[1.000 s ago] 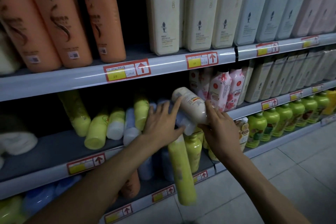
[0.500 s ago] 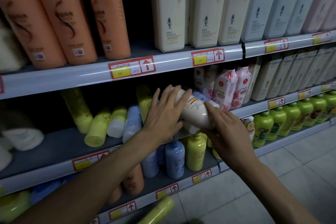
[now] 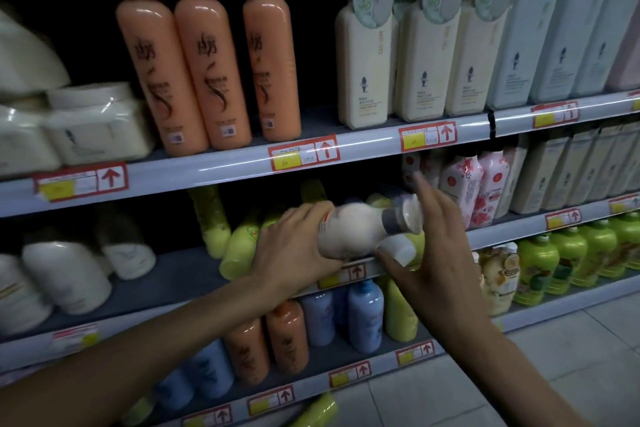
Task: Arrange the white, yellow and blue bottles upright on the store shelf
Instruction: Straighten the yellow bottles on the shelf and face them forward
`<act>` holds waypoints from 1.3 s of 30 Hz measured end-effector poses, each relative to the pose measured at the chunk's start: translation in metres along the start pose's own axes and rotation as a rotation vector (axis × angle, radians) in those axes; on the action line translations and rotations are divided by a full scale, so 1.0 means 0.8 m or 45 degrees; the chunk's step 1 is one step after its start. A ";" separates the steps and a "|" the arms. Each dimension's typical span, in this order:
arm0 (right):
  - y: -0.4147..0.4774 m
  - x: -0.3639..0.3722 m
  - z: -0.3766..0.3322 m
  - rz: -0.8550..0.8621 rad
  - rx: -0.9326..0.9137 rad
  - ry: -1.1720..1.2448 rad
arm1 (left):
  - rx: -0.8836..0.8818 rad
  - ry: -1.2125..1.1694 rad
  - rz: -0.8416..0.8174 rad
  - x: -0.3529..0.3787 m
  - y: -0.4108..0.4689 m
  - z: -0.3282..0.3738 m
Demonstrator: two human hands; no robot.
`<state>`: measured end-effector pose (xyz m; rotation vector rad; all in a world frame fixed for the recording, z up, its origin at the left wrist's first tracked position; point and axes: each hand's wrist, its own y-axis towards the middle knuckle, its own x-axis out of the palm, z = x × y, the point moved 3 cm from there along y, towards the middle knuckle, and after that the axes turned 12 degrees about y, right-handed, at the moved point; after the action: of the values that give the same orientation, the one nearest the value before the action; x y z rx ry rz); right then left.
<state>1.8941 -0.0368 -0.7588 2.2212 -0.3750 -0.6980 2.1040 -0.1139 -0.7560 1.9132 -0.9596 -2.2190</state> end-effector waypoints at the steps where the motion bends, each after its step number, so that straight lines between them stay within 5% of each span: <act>1: 0.000 0.005 -0.007 0.086 0.116 0.137 | -0.067 -0.053 -0.025 -0.010 -0.005 -0.005; 3: -0.002 0.026 -0.012 0.087 0.366 0.365 | -0.195 -0.211 -0.064 -0.025 -0.017 -0.017; 7: -0.015 0.093 -0.027 -0.302 0.695 0.707 | -0.317 -0.502 -0.084 -0.034 -0.052 -0.049; 14: -0.023 0.177 -0.064 -0.640 0.702 0.990 | -0.487 -0.716 -0.165 -0.042 -0.117 -0.132; 24: -0.030 0.301 -0.100 -0.920 0.589 1.008 | -0.780 -0.810 0.029 -0.042 -0.199 -0.233; 39: -0.034 0.448 -0.140 -0.717 0.404 0.801 | -0.899 -0.906 0.364 -0.023 -0.222 -0.330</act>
<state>2.2505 -0.1198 -0.8469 2.7268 0.5046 -0.1779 2.4099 -0.0717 -0.8356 0.6641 -0.3357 -2.5779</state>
